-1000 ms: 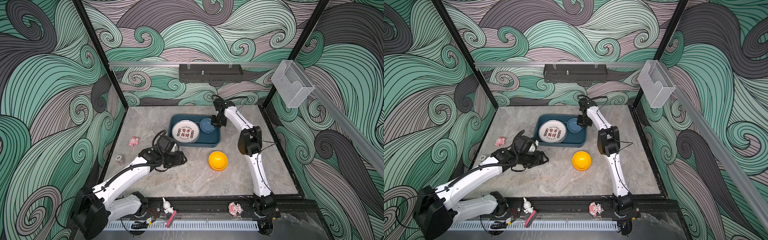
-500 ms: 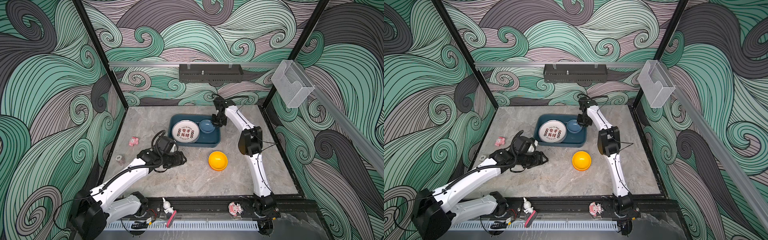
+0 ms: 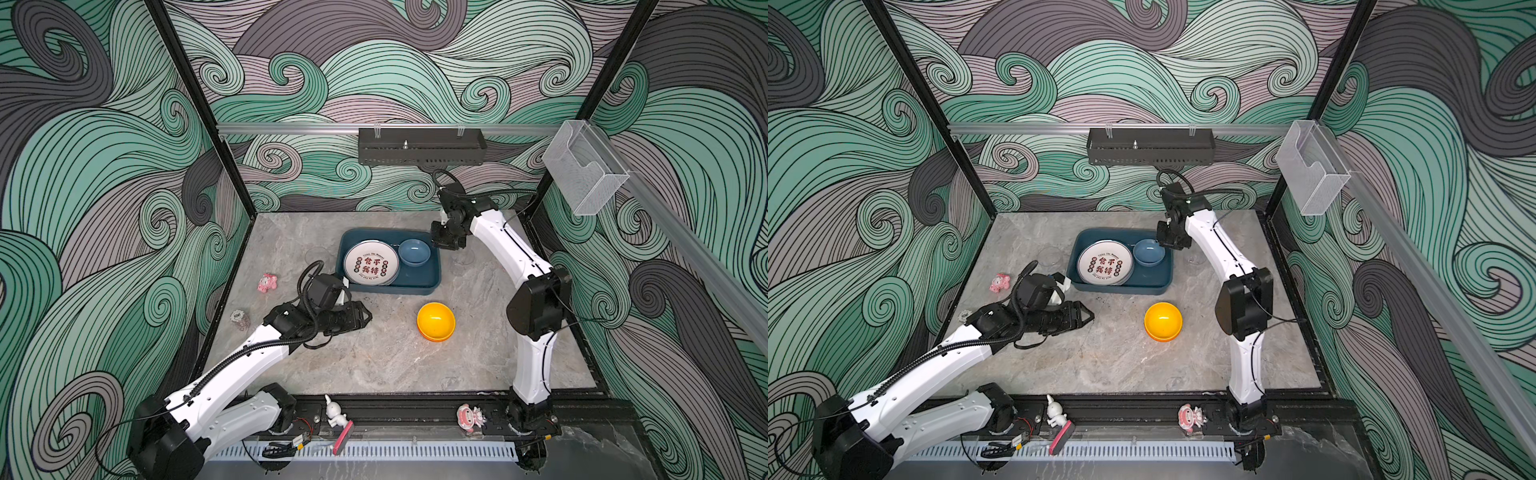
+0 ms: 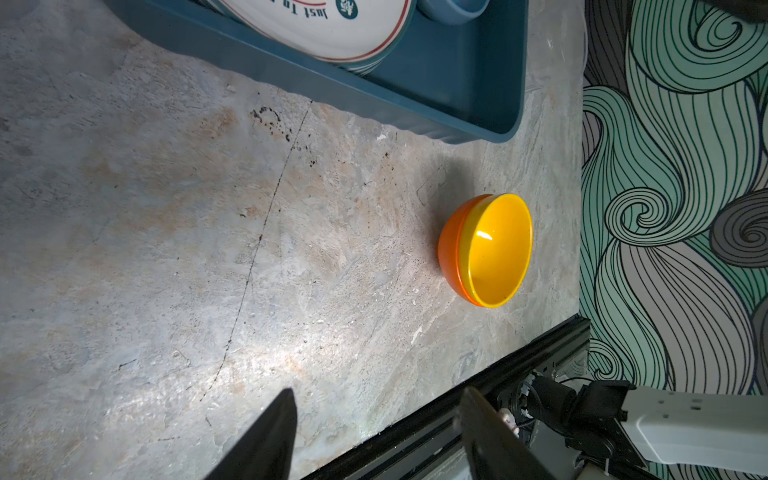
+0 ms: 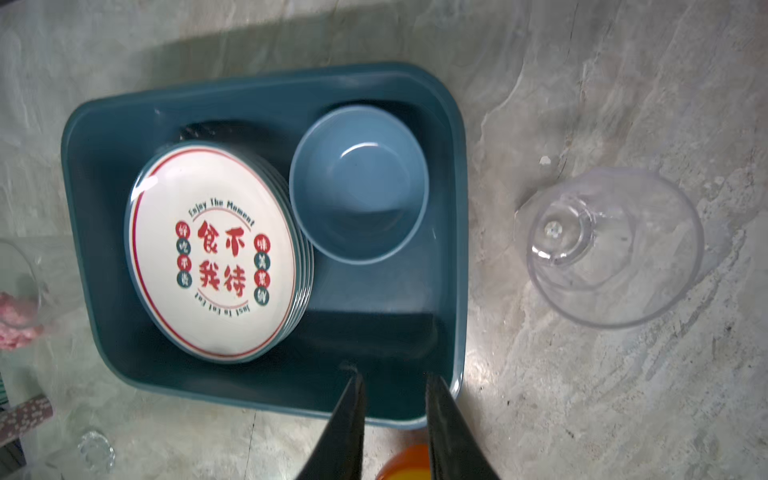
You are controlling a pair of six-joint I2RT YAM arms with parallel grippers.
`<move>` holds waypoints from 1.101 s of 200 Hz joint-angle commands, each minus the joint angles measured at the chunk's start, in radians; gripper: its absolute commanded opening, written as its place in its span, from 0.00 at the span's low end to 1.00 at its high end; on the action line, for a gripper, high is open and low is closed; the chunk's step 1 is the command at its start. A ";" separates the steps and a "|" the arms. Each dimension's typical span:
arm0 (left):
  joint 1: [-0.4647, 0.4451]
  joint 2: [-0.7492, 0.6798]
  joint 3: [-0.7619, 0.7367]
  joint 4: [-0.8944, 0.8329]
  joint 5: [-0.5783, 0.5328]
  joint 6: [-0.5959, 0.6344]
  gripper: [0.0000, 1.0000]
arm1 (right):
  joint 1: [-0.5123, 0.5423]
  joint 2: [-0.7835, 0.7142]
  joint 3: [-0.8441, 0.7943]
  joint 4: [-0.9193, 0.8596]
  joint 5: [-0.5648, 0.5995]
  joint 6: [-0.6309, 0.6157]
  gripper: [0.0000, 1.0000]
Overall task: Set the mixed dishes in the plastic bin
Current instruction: 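Move the right gripper back to the yellow bowl rim and pinch it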
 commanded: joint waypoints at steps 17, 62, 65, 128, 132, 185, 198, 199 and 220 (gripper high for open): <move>0.012 0.034 0.039 0.010 0.004 0.067 0.65 | 0.013 -0.174 -0.242 0.090 -0.023 -0.014 0.30; 0.012 0.154 0.118 0.004 0.087 0.108 0.66 | 0.012 -0.377 -0.524 0.170 -0.067 -0.015 0.31; 0.012 0.164 0.124 0.006 0.097 0.110 0.66 | 0.012 -0.392 -0.543 0.178 -0.070 -0.016 0.31; -0.006 0.307 0.180 0.050 0.200 0.128 0.66 | 0.007 -0.611 -0.853 0.200 -0.084 -0.001 0.34; -0.009 0.311 0.180 0.054 0.203 0.128 0.66 | 0.007 -0.624 -0.866 0.200 -0.087 0.000 0.34; -0.053 0.342 0.181 0.073 0.202 0.135 0.66 | 0.008 -0.697 -0.970 0.206 -0.100 0.031 0.35; -0.067 0.344 0.178 0.076 0.199 0.141 0.66 | 0.008 -0.690 -0.984 0.210 -0.099 0.033 0.35; -0.068 0.345 0.178 0.076 0.199 0.141 0.66 | 0.008 -0.689 -0.986 0.211 -0.099 0.033 0.35; -0.087 0.345 0.175 0.077 0.193 0.145 0.65 | 0.010 -0.675 -1.005 0.231 -0.109 0.038 0.34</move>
